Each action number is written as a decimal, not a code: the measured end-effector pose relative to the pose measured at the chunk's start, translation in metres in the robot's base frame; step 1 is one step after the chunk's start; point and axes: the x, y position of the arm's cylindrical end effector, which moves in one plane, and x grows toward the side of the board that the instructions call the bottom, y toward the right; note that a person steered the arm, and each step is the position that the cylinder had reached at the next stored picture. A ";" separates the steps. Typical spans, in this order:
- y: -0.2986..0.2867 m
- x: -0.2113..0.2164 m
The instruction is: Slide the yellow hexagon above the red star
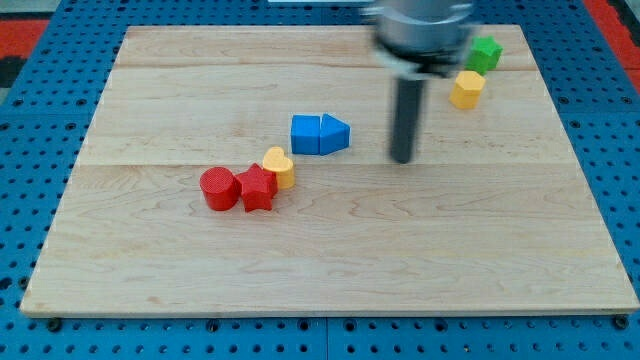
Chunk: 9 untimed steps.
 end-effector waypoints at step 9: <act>-0.164 -0.168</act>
